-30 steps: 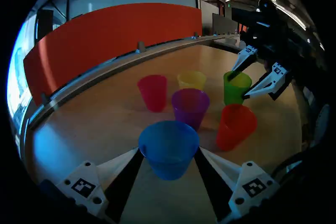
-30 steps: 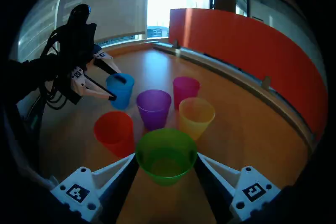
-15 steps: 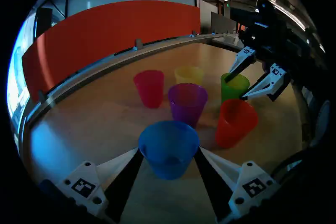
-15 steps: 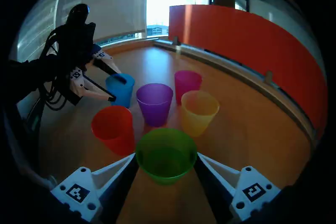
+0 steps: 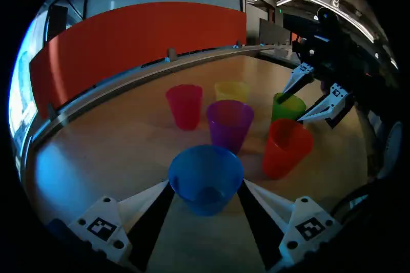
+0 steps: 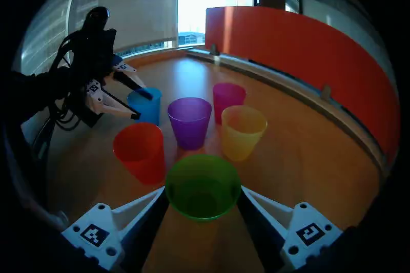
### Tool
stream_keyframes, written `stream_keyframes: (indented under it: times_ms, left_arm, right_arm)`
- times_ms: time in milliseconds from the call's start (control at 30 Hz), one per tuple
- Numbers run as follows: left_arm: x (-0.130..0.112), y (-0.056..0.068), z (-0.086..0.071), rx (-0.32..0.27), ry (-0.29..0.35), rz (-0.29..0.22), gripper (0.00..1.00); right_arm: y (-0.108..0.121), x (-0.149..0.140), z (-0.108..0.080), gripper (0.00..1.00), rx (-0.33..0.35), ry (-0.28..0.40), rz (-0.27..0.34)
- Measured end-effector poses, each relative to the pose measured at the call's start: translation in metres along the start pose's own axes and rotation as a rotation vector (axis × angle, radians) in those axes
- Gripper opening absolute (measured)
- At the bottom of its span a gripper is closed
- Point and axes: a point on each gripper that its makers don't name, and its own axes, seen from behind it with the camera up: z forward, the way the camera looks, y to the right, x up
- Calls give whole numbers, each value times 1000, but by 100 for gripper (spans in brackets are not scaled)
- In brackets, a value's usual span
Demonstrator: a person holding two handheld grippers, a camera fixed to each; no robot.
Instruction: Pour water
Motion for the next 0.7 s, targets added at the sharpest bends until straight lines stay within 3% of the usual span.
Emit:
stream_keyframes:
  times_ms: [267, 400, 700]
  left_arm:
    - [-3, 1, 0, -9, 3, -6, 86]
    - [-4, 0, 0, -9, -7, -14, 99]
    - [-7, -2, -4, -3, -26, -21, 99]
  right_arm:
    - [0, -2, 0, 92, -11, 10, 17]
    - [-1, -6, 1, 96, -11, 2, 22]
    - [-3, -15, -3, 100, -14, -13, 24]
